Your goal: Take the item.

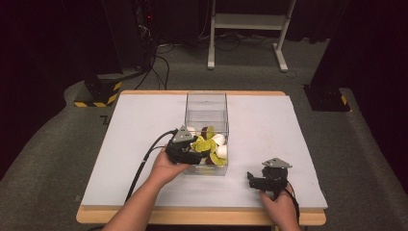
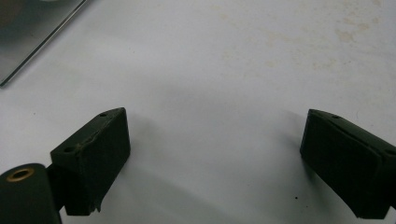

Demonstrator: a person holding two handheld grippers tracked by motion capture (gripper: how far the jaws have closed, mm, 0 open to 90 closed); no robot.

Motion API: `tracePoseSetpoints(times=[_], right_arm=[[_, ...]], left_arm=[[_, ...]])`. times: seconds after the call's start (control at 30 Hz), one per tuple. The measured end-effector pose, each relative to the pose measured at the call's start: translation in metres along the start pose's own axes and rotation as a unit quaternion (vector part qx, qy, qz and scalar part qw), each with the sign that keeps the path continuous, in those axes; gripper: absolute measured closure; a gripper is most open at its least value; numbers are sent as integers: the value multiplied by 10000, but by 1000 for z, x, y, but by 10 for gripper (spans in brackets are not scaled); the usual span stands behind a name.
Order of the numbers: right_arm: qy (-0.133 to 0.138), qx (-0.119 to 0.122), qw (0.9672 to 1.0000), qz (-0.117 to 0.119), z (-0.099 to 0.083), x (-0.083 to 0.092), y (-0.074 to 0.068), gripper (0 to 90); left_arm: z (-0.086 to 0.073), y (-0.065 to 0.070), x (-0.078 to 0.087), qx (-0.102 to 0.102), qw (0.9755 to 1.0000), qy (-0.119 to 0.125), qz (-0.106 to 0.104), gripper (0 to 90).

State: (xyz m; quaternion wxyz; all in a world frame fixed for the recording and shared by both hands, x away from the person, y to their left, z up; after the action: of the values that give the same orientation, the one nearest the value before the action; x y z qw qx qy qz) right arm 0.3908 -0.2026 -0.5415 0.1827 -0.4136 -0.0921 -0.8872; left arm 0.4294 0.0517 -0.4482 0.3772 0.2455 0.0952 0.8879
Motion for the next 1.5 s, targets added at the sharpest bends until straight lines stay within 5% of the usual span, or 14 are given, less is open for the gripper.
tracePoseSetpoints(times=[0.3, 0.67, 0.87, 1.13, 1.5], right_arm=[[0, 1, 10000, -1, 0, 0, 0, 81], [0, 2, 10000, 0, 0, 0, 0, 81], [1, 2, 10000, -1, 0, 0, 0, 81], [1, 0, 10000, 1, 0, 0, 0, 82], [0, 0, 10000, 1, 0, 0, 0, 82]], left_arm=[[12, -2, 8, 169, 9994, 283, -112, 317], [0, 2, -1, -10, 10000, 2, 34, 308], [14, 3, 12, -49, 9994, 348, -37, 369], [4, -3, 2, -119, 9997, 40, 196, 377], [2, 7, 2, -89, 10000, 33, 18, 302]])
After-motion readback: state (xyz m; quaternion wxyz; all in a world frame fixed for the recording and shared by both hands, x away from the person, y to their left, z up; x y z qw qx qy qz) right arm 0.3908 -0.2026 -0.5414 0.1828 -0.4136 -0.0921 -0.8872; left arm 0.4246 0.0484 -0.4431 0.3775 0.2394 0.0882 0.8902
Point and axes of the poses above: each handheld gripper's, and its own axes: x roughly backward along the jaws, z roughly out of its top, y roughly to its right, the point moved 5 cm from there along -x, roughly forward along the jaws, and after that the axes turned 5 degrees about -y, right-handed, at the moved point
